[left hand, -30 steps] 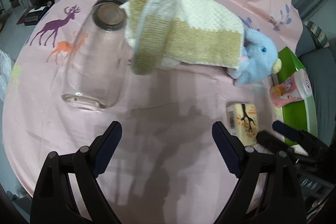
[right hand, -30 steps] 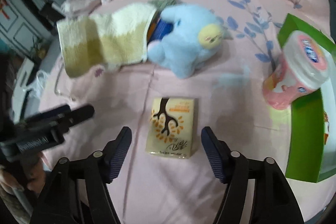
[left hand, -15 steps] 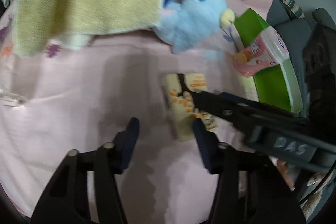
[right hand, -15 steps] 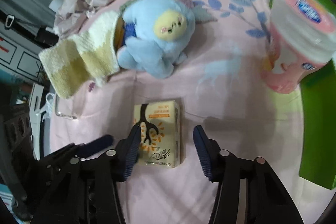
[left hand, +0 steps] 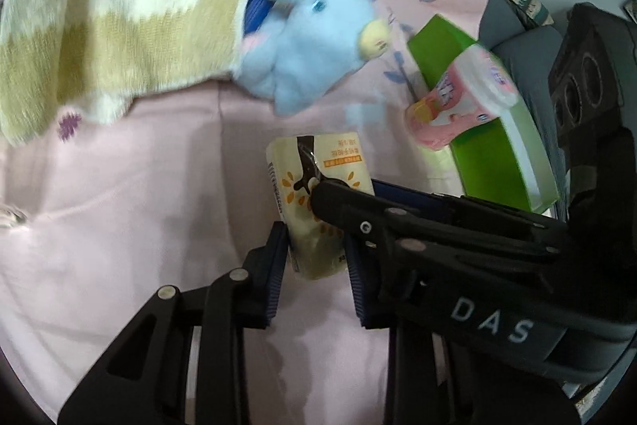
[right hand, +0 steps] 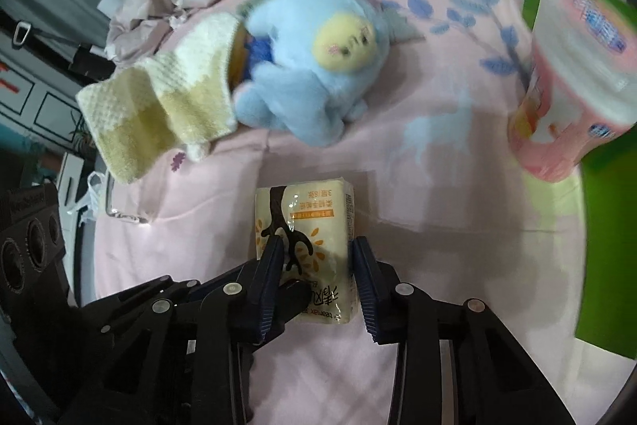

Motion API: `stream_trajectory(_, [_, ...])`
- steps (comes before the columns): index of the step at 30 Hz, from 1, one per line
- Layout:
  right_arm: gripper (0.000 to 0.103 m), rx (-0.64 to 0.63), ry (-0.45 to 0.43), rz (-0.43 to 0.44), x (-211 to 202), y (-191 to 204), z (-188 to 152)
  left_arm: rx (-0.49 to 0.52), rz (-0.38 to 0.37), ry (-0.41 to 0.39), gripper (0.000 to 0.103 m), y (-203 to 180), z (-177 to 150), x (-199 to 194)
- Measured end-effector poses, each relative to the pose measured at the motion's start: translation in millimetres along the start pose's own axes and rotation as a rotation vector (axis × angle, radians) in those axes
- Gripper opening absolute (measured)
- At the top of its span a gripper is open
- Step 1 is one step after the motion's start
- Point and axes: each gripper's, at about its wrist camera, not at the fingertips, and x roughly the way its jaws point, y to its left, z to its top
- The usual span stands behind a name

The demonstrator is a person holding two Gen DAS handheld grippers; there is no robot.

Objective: Organize soft objects
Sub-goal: 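Carry the tissue pack into the box beside the sock and release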

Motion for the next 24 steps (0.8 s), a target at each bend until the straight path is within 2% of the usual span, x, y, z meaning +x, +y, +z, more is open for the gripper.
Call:
stream_trajectory(5, [0.039, -0.025, -0.119, -0.008, -42.1, 3.3, 0.8, 0.076, -0.013, -0.09, 0.027, -25.5, 7.0, -26.7])
stream_trajectory(10, [0.039, -0.01, -0.238, -0.02, -91.3, -9.1, 7.1, 0.155, -0.05, -0.166, 0.027, -69.3, 23.2, -46.2])
stream_trajectory(15, [0.039, 0.027, -0.389, -0.116, -147.5, -33.4, 12.1, 0.303, -0.104, -0.226, 0.028, -128.6, 38.3, -52.3])
stream_trajectory(16, [0.039, 0.027, -0.423, -0.134, -157.9, -41.2, 11.7, 0.318, -0.116, -0.232, 0.027, -138.5, 42.1, -50.5])
stream_trajectory(20, [0.039, 0.096, -0.461, -0.181, -179.0, -71.5, 17.8, 0.353, -0.183, -0.221, 0.027, -170.0, 54.6, -33.0])
stream_trajectory(24, [0.039, 0.2, -0.508, -0.172, -180.9, -109.9, 5.8, 0.398, -0.186, -0.175, 0.027, -191.8, 55.6, -5.4])
